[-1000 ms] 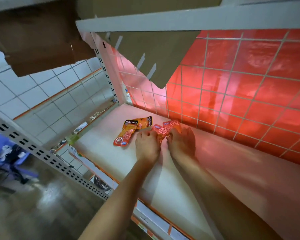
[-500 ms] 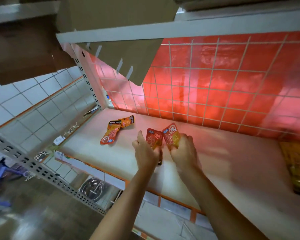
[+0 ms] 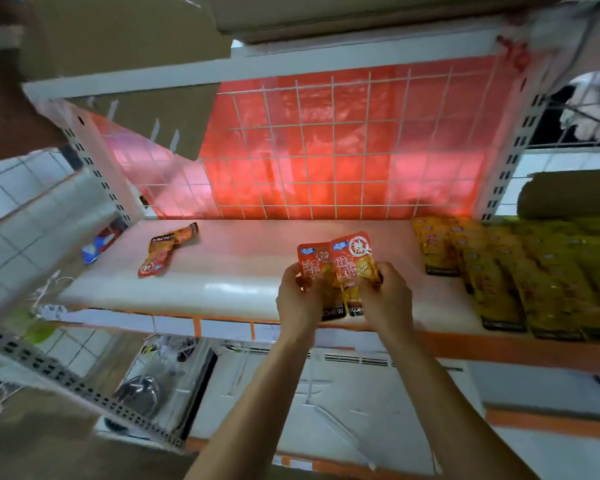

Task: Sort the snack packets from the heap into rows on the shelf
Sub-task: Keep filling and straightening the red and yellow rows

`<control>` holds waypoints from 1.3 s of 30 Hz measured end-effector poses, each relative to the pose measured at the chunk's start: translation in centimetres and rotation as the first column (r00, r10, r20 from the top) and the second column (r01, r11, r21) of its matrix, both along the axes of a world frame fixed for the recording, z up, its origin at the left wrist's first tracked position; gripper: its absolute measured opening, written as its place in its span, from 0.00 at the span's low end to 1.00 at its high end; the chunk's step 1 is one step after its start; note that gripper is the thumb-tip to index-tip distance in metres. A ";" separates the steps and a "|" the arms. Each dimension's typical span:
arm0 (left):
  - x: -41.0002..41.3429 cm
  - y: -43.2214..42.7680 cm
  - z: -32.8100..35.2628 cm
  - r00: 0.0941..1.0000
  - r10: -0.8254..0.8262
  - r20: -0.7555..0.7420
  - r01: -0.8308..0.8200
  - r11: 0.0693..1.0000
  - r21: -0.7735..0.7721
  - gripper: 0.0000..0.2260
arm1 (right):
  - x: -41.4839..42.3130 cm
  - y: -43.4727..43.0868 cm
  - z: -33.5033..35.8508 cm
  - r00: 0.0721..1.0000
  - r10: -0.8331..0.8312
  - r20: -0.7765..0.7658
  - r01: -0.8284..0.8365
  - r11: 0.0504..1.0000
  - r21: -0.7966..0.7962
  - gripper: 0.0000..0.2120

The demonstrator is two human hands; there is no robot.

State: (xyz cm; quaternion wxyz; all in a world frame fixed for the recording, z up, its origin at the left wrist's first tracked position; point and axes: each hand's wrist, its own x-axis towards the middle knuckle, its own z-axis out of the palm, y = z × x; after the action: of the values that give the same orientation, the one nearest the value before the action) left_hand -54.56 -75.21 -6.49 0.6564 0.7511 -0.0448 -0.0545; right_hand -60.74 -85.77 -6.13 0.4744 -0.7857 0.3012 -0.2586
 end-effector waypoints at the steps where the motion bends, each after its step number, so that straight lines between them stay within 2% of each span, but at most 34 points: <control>1: -0.9 -0.8 0.2 1.000 -0.028 -0.007 0.028 0.999 -0.031 0.11 | -1.1 -0.7 0.2 1.000 -0.024 0.011 0.024 1.000 0.004 0.05; 5: -4.5 -4.2 1.1 0.989 -0.148 0.015 0.148 0.989 -0.004 0.09 | -5.3 -3.4 0.8 0.991 -0.123 0.055 0.123 0.992 0.002 0.08; 11: -11.5 -12.2 2.1 0.943 -0.311 0.120 0.306 0.950 0.059 0.08 | -14.0 -9.8 1.8 0.959 -0.274 0.077 0.274 0.962 0.008 0.08; 15: -17.5 -18.2 2.4 0.911 -0.380 0.159 0.379 0.925 0.041 0.07 | -21.3 -14.7 2.6 0.916 -0.365 0.169 0.371 0.929 -0.005 0.05; 20: -26.4 -25.8 2.2 0.874 -0.450 0.183 0.461 0.887 -0.026 0.06 | -30.9 -21.9 2.3 0.888 -0.446 0.109 0.448 0.894 0.006 0.08; 23: -31.5 -30.2 1.6 0.854 -0.507 0.116 0.512 0.859 -0.016 0.07 | -36.5 -25.8 2.2 0.860 -0.493 0.135 0.497 0.868 0.005 0.05; 26: -36.0 -34.4 1.5 0.827 -0.555 0.095 0.559 0.829 -0.020 0.10 | -41.1 -29.4 2.1 0.830 -0.546 0.118 0.551 0.835 -0.011 0.12; 29: -39.5 -38.0 1.5 0.798 -0.597 0.079 0.600 0.800 -0.008 0.14 | -44.4 -32.8 1.7 0.800 -0.594 0.083 0.596 0.803 -0.006 0.13; 33: -41.9 -42.7 0.6 0.778 -0.626 0.052 0.625 0.780 0.034 0.16 | -47.0 -36.6 0.9 0.786 -0.616 0.056 0.615 0.788 0.031 0.14; 37: -43.2 -48.2 0.3 0.712 -0.701 0.029 0.701 0.713 0.011 0.19 | -48.3 -41.1 0.4 0.783 -0.620 0.049 0.616 0.784 0.076 0.14; 39: -43.8 -51.4 0.4 0.702 -0.711 0.041 0.711 0.703 0.001 0.16 | -48.9 -43.9 0.3 0.781 -0.623 0.042 0.620 0.781 0.073 0.13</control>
State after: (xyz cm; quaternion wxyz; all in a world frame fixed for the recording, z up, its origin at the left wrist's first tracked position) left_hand -98.34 -126.63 -6.12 0.5892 0.6718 -0.3438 -0.2886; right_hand -109.69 -129.67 -5.78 0.3933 -0.6205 0.5350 -0.4171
